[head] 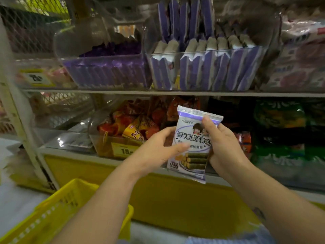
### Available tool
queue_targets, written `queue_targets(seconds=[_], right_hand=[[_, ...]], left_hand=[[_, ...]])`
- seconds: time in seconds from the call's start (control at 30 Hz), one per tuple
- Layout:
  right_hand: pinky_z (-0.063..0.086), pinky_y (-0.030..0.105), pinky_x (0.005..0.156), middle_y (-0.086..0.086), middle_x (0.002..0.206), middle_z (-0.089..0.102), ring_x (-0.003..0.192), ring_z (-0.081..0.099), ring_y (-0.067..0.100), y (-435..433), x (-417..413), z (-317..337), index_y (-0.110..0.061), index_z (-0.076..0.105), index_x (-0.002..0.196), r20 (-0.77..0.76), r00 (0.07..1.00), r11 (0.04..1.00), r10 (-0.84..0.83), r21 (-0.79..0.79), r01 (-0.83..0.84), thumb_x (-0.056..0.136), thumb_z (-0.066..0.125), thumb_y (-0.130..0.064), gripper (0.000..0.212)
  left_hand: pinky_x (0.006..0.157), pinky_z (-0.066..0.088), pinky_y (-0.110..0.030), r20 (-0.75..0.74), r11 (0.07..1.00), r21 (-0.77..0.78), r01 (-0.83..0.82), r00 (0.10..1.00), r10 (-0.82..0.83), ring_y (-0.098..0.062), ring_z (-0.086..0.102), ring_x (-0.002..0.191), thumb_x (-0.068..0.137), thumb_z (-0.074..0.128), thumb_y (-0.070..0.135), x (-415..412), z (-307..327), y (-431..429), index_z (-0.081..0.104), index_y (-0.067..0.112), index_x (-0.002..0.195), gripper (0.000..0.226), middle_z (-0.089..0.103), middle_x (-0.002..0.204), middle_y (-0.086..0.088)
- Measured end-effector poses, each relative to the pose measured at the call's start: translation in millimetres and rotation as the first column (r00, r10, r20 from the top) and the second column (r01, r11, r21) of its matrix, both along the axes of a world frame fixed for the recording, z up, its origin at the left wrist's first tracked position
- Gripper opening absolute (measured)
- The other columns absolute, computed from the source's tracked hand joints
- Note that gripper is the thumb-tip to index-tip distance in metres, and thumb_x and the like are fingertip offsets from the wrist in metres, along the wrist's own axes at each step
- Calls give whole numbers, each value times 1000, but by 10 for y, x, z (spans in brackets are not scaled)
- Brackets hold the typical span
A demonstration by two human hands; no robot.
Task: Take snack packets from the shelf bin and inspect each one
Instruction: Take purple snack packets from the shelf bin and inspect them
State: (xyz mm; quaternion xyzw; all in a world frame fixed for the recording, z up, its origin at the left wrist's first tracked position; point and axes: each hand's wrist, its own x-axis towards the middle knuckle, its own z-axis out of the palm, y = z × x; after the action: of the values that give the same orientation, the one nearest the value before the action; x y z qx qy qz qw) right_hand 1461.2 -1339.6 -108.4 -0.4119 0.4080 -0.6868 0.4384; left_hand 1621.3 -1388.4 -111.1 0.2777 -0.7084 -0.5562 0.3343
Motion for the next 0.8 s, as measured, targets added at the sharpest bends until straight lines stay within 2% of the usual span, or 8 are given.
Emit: queue_targets(seconds=[0.13,0.27,0.33,0.4,0.5,0.63,0.73,0.8], right_hand=[[53,52,90,13,103,74,96,72,30,17,5,-102,-12,65,112,-112,987,992,114,73,-106,79,61,-42,45],[55,52,88,18,103,73,96,71,34,27,45,-107,-7,65,112,-126,984,988,128,98,-116,78,61,-39,46],[59,44,80,20,101,73,93,71,35,39,39,-93,-2,65,111,-82,981,980,176,110,-166,85,60,-31,39],[60,36,73,19,101,73,92,72,32,59,40,-77,0,64,112,-53,970,963,239,138,-230,92,55,-25,33],[60,35,73,16,103,74,94,72,28,79,38,-61,-5,66,112,-28,955,945,295,158,-287,99,45,-26,33],[57,42,84,12,106,74,99,71,26,78,44,-58,-10,65,114,-30,943,925,332,208,-319,102,36,-34,39],[54,43,89,10,111,73,104,69,25,64,46,-68,-15,62,120,-8,928,906,374,218,-363,101,33,-41,43],[53,42,90,6,114,72,106,68,22,65,18,-67,-21,62,122,-67,906,891,417,226,-393,97,36,-48,45]], left_hand=[[76,60,-31,-98,991,73,-111,988,118,-16,72,94,80,60,45,8,1,-17,69,23,107,36,75,103,0],[75,61,-39,-127,977,83,-198,970,207,-23,73,91,94,58,29,15,-49,20,73,21,102,19,76,100,-5],[81,58,-47,-137,967,103,-235,959,248,-27,72,92,96,57,22,27,-55,42,74,20,100,17,76,99,-7],[85,54,-56,-130,958,99,-269,951,280,-31,72,92,96,57,21,33,-44,72,75,20,97,18,76,97,-9],[85,51,-62,-138,946,108,-306,937,319,-36,70,88,96,56,23,42,-31,101,76,20,92,20,76,93,-12],[78,55,-50,-138,940,162,-299,937,322,-24,70,78,98,52,29,75,-18,103,75,18,91,26,76,89,-11],[61,57,-32,-150,937,209,-281,937,314,-16,70,73,98,50,30,92,-16,106,72,16,97,26,75,84,-7],[55,56,-26,-168,924,222,-311,921,351,-14,70,69,98,51,29,99,-7,108,71,14,100,25,75,82,-5]])
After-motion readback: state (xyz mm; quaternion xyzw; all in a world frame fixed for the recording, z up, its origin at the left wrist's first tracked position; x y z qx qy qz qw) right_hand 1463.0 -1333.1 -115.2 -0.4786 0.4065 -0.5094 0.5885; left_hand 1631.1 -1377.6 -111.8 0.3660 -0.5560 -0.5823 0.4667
